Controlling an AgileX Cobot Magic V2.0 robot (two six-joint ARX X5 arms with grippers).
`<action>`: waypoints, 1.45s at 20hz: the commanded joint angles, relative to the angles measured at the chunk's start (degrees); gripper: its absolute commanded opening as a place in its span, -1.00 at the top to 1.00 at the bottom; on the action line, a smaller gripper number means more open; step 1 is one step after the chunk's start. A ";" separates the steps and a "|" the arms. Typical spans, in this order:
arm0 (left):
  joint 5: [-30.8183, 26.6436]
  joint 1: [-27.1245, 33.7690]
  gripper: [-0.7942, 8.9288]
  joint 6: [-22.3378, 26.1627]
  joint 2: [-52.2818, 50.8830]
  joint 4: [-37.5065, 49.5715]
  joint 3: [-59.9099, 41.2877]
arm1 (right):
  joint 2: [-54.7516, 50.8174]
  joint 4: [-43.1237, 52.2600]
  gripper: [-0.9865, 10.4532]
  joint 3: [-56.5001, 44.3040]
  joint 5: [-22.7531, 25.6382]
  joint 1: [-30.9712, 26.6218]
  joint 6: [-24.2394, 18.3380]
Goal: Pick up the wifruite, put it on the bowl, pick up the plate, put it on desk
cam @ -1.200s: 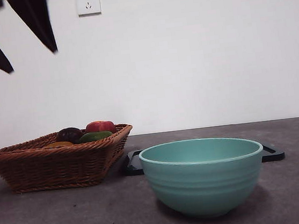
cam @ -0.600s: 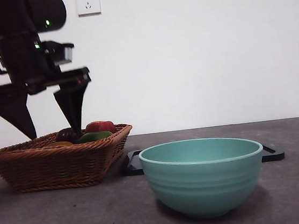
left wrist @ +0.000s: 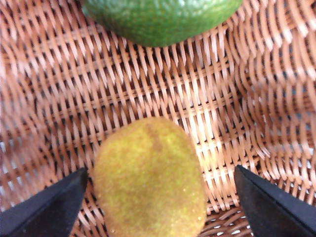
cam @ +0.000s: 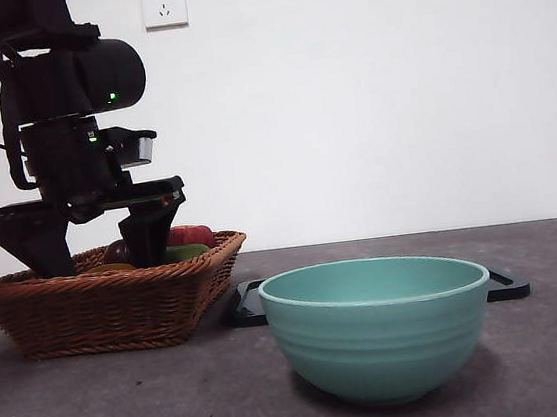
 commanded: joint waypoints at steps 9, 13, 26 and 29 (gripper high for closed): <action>-0.17 -0.15 0.41 0.17 2.03 -0.02 1.25 | 0.22 0.24 0.08 1.14 -0.07 0.28 -0.20; -0.17 -0.17 0.41 0.17 0.07 0.15 1.25 | 0.22 0.24 0.08 1.11 -0.07 0.28 -0.20; 9.09 -16.35 0.41 1.77 -24.20 -6.16 1.25 | 0.22 0.46 0.08 1.14 0.00 0.26 -0.22; 9.05 -22.93 0.41 3.21 -22.77 -6.08 1.22 | 0.22 0.42 0.08 1.14 0.00 0.28 -0.20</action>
